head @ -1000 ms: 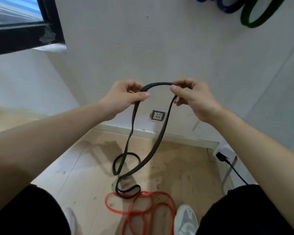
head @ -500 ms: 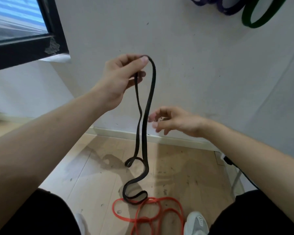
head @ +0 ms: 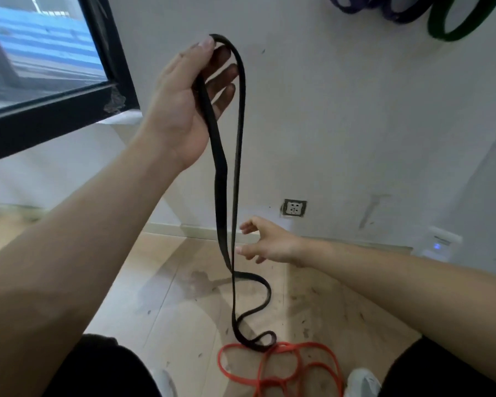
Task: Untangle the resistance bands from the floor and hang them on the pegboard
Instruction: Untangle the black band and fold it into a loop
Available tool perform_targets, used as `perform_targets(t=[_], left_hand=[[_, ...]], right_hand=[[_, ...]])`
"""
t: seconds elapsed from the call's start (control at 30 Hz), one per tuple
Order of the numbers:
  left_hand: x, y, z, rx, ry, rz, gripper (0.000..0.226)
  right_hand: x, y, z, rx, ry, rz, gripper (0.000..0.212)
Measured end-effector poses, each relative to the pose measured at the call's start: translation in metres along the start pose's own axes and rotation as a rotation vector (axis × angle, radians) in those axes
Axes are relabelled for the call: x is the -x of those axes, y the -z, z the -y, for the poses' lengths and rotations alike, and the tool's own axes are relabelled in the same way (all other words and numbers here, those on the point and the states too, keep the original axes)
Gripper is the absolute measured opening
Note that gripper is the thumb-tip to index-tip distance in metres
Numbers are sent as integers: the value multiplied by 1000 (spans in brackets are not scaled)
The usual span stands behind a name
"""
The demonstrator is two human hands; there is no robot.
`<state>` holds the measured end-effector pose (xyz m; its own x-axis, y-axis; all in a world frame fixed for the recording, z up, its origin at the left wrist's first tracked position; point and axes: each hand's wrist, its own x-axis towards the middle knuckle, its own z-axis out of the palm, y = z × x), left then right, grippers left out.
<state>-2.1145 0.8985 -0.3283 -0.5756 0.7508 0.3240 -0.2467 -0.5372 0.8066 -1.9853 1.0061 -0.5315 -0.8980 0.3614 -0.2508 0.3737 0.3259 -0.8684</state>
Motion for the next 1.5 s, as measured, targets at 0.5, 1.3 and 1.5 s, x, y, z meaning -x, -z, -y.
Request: perform_targets(t=[0.5, 1.3, 1.5], left_hand=[[0, 37, -18, -53, 6, -59, 8], [49, 157, 142, -2212, 600, 793, 39], [47, 145, 150, -1833, 652, 775, 37]], right_hand=[[-17, 26, -3, 193, -95, 27, 12], [72, 149, 85, 333, 48, -450, 34], [83, 144, 87, -51, 165, -391, 19]])
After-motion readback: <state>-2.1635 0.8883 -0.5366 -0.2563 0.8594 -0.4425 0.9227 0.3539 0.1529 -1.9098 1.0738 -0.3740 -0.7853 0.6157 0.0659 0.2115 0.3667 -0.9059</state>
